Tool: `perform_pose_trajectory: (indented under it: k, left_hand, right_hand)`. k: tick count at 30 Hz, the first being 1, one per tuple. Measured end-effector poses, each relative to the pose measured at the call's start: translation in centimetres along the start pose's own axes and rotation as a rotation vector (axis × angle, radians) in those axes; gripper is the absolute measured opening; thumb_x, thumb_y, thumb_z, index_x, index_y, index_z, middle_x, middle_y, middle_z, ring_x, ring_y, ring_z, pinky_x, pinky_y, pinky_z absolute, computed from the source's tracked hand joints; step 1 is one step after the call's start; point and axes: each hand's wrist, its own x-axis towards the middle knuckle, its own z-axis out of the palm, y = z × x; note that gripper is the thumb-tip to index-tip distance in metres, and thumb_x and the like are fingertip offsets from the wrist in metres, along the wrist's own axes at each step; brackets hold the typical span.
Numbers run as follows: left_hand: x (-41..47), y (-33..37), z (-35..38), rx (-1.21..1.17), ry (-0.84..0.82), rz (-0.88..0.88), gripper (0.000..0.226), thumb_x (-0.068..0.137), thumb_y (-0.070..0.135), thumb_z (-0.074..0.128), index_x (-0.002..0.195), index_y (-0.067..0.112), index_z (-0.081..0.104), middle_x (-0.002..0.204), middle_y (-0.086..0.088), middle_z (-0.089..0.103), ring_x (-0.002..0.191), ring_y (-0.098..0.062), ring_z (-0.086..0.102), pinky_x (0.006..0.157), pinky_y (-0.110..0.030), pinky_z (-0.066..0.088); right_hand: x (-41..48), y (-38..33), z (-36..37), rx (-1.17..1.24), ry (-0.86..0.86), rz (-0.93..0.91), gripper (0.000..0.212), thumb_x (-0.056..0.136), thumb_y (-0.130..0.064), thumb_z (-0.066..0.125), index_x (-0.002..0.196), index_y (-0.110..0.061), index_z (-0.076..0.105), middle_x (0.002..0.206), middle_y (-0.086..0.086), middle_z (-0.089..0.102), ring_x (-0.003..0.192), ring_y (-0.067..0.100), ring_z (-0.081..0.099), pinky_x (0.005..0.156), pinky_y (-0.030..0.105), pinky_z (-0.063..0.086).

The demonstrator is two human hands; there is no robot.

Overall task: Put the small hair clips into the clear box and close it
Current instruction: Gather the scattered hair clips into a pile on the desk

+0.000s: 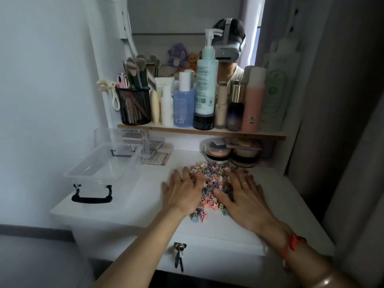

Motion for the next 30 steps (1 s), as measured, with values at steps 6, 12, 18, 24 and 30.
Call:
perform_pose_trajectory:
  k: [6, 12, 18, 24, 30]
  left_hand:
    - [0.4, 2.1, 0.7, -0.254, 0.205, -0.003, 0.045, 0.099, 0.036, 0.025, 0.130, 0.006, 0.040, 0.136, -0.015, 0.045, 0.126, -0.029, 0.040, 0.106, -0.037, 0.029]
    - [0.6, 1.7, -0.7, -0.708, 0.244, -0.099, 0.042, 0.100, 0.031, 0.027, 0.128, 0.004, 0.044, 0.133, -0.015, 0.047, 0.122, -0.028, 0.045, 0.094, -0.029, 0.032]
    - [-0.6, 1.2, -2.4, -0.659, 0.241, 0.000, 0.035, 0.100, 0.028, 0.031, 0.125, 0.008, 0.046, 0.132, -0.011, 0.048, 0.120, -0.023, 0.045, 0.086, -0.022, 0.028]
    - [-1.5, 1.0, -6.7, -0.425, 0.370, 0.198, 0.035, 0.096, 0.014, 0.039, 0.130, 0.009, 0.042, 0.137, -0.007, 0.043, 0.127, -0.021, 0.041, 0.103, -0.026, 0.030]
    - [-0.9, -2.3, -12.2, -0.061, 0.443, 0.185, 0.038, 0.095, 0.013, 0.038, 0.132, 0.008, 0.042, 0.134, -0.012, 0.042, 0.124, -0.028, 0.040, 0.101, -0.033, 0.031]
  right_hand:
    - [-0.1, -1.1, -0.3, 0.004, 0.015, -0.063, 0.072, 0.087, -0.066, 0.015, 0.146, -0.027, 0.004, 0.157, -0.006, -0.007, 0.144, 0.012, -0.009, 0.114, 0.046, -0.011]
    - [-2.0, -3.3, -0.5, -0.189, -0.025, -0.386, 0.109, 0.054, -0.084, 0.006, 0.146, -0.029, -0.004, 0.153, -0.011, -0.015, 0.136, 0.003, -0.022, 0.104, 0.042, -0.028]
    - [-0.2, -3.6, 0.1, -0.268, 0.032, -0.354, 0.098, 0.060, -0.072, -0.005, 0.147, -0.026, 0.004, 0.158, 0.000, 0.002, 0.145, 0.015, -0.002, 0.100, 0.042, -0.028]
    - [-0.1, -5.0, -0.4, -0.209, -0.036, -0.430, 0.097, 0.064, -0.082, 0.007, 0.146, -0.030, 0.009, 0.157, -0.007, 0.003, 0.144, 0.009, -0.001, 0.106, 0.039, -0.023]
    - [3.7, -6.9, -0.4, -0.082, 0.073, -0.364, 0.044, 0.095, -0.028, 0.038, 0.138, -0.022, 0.036, 0.146, 0.000, 0.039, 0.134, 0.020, 0.035, 0.115, 0.040, 0.017]
